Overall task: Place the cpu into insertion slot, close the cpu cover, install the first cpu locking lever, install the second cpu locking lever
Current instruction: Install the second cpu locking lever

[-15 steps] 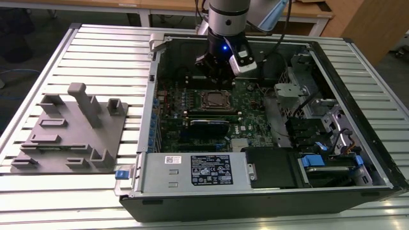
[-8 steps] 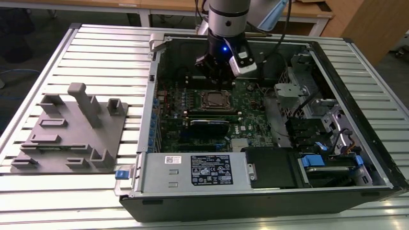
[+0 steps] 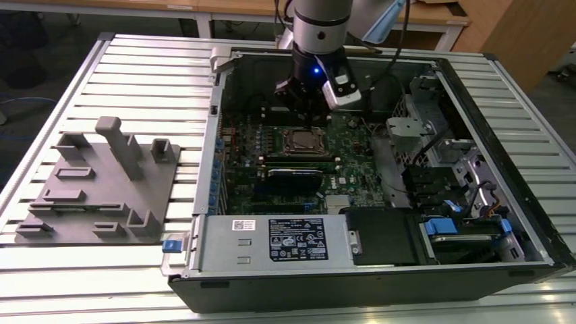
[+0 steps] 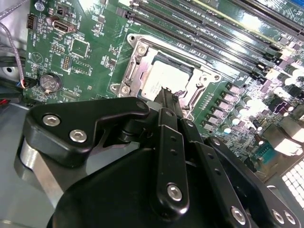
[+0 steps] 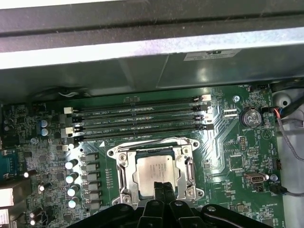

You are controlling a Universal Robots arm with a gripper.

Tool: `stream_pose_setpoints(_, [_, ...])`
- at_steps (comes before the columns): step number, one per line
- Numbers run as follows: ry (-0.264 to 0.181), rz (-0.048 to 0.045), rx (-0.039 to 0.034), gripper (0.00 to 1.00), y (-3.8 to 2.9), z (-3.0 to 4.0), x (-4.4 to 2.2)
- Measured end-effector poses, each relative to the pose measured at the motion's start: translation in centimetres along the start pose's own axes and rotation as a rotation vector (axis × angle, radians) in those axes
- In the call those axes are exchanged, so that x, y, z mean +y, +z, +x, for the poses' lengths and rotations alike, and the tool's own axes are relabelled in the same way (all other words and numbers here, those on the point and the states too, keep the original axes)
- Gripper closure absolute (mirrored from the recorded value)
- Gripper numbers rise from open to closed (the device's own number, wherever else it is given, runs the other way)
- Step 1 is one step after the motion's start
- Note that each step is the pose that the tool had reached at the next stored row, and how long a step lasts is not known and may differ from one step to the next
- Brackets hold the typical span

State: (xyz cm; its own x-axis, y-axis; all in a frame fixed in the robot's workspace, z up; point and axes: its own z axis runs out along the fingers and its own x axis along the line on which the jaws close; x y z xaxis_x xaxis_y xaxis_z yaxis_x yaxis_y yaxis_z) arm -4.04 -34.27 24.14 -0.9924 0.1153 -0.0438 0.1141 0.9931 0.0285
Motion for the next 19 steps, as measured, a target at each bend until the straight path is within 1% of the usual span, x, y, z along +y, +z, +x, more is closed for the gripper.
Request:
stream_pose_setpoints(8, [0.0, -0.0001, -0.0002, 0.9, 0.12, 0.0, 0.0])
stream_pose_setpoints(16, [0.0, 0.0024, -0.0001, 0.9, 0.2, 0.01, -0.01])
stream_pose_setpoints(19, [0.0, 0.0021, -0.0004, 0.9, 0.34, 0.02, -0.01])
